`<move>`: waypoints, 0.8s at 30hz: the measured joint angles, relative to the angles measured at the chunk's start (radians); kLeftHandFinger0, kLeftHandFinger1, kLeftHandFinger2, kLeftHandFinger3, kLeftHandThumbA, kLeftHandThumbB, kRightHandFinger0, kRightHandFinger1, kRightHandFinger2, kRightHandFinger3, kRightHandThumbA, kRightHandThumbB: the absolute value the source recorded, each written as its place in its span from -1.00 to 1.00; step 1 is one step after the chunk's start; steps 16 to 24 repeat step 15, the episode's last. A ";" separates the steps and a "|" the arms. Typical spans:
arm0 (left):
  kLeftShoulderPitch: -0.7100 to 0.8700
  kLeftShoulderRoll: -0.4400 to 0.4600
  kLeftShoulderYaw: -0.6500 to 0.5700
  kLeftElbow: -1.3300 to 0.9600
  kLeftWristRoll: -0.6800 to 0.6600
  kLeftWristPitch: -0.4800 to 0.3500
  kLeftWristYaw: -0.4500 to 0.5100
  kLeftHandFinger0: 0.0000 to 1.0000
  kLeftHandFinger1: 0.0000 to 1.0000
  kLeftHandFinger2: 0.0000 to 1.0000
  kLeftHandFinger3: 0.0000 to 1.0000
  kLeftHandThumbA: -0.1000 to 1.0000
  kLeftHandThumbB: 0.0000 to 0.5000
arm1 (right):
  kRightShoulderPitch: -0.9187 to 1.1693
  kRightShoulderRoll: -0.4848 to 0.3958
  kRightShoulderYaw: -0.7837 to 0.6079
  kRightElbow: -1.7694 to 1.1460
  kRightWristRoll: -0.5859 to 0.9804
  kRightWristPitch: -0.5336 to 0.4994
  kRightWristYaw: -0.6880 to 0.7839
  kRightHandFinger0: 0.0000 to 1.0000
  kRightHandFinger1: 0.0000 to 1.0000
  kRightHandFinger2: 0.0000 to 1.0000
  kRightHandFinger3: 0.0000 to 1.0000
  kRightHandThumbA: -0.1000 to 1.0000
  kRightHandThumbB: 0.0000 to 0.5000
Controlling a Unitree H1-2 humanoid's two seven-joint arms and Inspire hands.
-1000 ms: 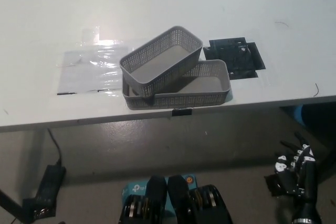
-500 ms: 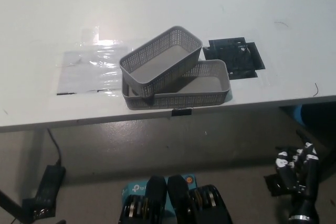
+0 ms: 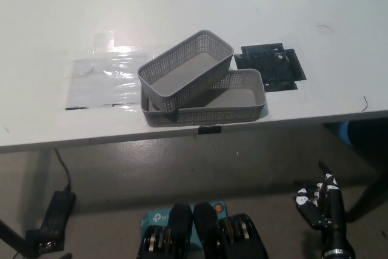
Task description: The robot uses its right hand to pick up the grey box kept on the middle on the desk and place it on top of another box next to it in a right angle
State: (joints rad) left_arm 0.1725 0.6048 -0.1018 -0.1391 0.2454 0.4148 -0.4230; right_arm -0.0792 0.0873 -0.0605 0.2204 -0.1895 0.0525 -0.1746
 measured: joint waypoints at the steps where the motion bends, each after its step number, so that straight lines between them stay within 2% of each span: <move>1: 0.000 0.002 0.001 0.000 0.000 0.000 0.000 -0.93 -0.66 -0.69 -0.97 1.00 0.27 | -0.001 -0.002 0.006 0.002 -0.002 0.005 -0.001 -0.78 -0.58 -0.26 0.86 -0.49 -0.95; 3: 0.000 0.003 0.002 0.000 -0.001 0.000 0.000 -0.95 -0.65 -0.68 -0.94 1.00 0.12 | -0.003 -0.005 0.016 0.006 -0.004 0.009 -0.002 -0.88 -0.71 -0.40 0.82 -0.48 -0.98; 6: -0.001 0.003 0.002 -0.001 -0.001 0.004 -0.001 -0.87 -0.60 -0.62 -0.89 1.00 0.13 | -0.004 -0.014 0.038 0.011 -0.017 0.010 -0.003 -0.94 -0.80 -0.48 0.78 -0.44 -0.97; 8: -0.001 0.004 0.002 0.000 -0.001 0.003 -0.001 -0.95 -0.64 -0.66 -0.94 1.00 0.15 | -0.004 -0.018 0.048 0.011 -0.026 0.011 -0.004 -0.95 -0.80 -0.49 0.78 -0.42 -0.94; 11: -0.001 0.004 0.001 0.000 -0.001 0.002 -0.001 -0.92 -0.61 -0.64 -0.93 1.00 0.22 | -0.004 -0.019 0.052 0.010 -0.029 0.018 -0.005 -0.99 -0.83 -0.49 0.78 -0.44 -0.96; 14: -0.001 0.004 0.001 0.000 -0.001 0.001 -0.001 -0.94 -0.66 -0.71 -1.00 1.00 0.29 | -0.004 -0.018 0.051 0.010 -0.030 0.026 -0.008 -0.95 -0.79 -0.49 0.79 -0.51 -1.00; 15: -0.001 0.004 0.001 0.000 -0.001 0.000 -0.001 -0.91 -0.64 -0.67 -0.96 1.00 0.20 | -0.004 -0.017 0.050 0.010 -0.030 0.028 -0.009 -0.93 -0.77 -0.48 0.78 -0.54 -1.00; 24: -0.001 0.004 0.001 0.000 -0.001 0.000 -0.001 -0.91 -0.64 -0.67 -0.96 1.00 0.20 | -0.004 -0.017 0.050 0.010 -0.030 0.028 -0.009 -0.93 -0.77 -0.48 0.78 -0.54 -1.00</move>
